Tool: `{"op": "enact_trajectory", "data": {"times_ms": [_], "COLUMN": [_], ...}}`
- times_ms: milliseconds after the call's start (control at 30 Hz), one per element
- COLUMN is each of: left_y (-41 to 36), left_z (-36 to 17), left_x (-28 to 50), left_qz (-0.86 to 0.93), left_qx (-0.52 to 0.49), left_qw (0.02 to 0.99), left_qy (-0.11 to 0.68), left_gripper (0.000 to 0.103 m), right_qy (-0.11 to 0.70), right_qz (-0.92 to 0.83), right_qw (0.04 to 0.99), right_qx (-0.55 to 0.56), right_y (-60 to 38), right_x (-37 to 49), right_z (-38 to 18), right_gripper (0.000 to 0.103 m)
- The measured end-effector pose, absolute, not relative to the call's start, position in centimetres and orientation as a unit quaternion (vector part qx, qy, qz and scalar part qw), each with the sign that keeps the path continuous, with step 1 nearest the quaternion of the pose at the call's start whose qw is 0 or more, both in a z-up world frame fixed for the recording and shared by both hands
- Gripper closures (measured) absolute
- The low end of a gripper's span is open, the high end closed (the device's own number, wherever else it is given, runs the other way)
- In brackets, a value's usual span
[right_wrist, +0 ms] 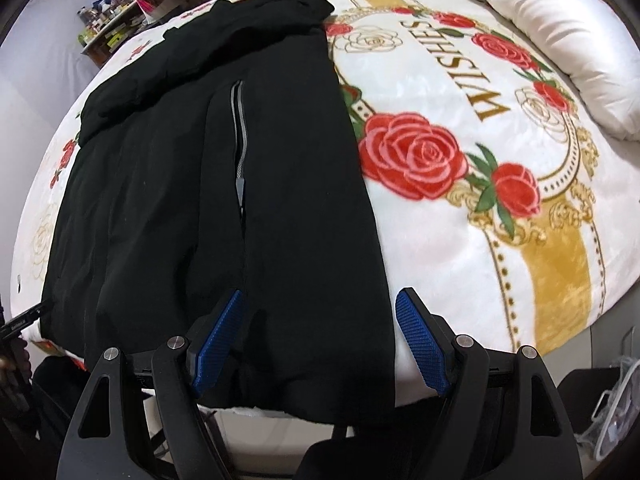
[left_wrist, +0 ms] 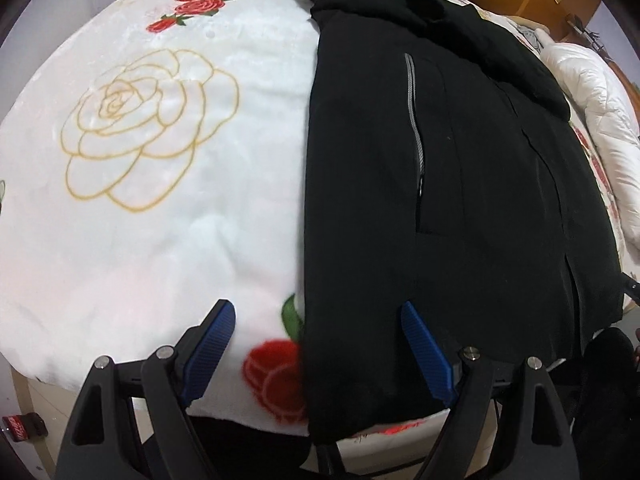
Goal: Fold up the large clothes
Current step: 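Lower both open grippers to the black coat's hem, then close both grippers on the coat hem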
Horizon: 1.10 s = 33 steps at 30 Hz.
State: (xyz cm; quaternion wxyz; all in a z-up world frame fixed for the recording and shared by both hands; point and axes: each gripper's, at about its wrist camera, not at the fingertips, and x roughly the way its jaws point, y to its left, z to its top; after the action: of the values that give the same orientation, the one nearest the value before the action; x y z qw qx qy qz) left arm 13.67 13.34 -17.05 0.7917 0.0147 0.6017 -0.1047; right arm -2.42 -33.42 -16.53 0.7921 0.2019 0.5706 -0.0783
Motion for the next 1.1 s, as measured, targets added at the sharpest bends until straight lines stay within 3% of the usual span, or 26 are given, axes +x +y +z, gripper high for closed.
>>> {"op": "enact_trajectory", "data": {"times_ms": [133, 300, 667, 833, 967, 1100], "left_y": [13.7, 12.2, 11.9, 11.1, 10.6, 10.1], "left_z": [-17.2, -17.7, -18.2, -18.0, -17.9, -17.6], "left_x": [13.4, 12.7, 12.8, 12.8, 12.7, 12.6], "left_qz": [-0.102, -0.118, -0.117, -0.132, -0.139, -0.144], "left_qx": [0.026, 0.038, 0.029, 0.027, 0.033, 0.041], "left_qw": [0.784, 0.779, 0.765, 0.756, 0.749, 0.754], "left_qy": [0.612, 0.614, 0.633, 0.640, 0.647, 0.640], "left_gripper": [0.015, 0.015, 0.015, 0.037, 0.044, 0.053], "right_qy": [0.580, 0.587, 0.610, 0.626, 0.631, 0.630], "right_qz": [-0.070, -0.059, -0.053, -0.051, -0.049, -0.055], "right_qw": [0.787, 0.784, 0.759, 0.748, 0.739, 0.741], "right_qx": [0.198, 0.195, 0.223, 0.214, 0.232, 0.225], "right_y": [-33.1, -32.8, -33.0, -32.4, -32.5, -32.3], "right_x": [-2.4, -2.1, -2.1, -1.2, -1.1, -1.0], "right_z": [-16.9, -17.4, -18.4, -19.2, -19.7, -19.6], "right_gripper": [0.025, 0.014, 0.014, 0.014, 0.016, 0.028]}}
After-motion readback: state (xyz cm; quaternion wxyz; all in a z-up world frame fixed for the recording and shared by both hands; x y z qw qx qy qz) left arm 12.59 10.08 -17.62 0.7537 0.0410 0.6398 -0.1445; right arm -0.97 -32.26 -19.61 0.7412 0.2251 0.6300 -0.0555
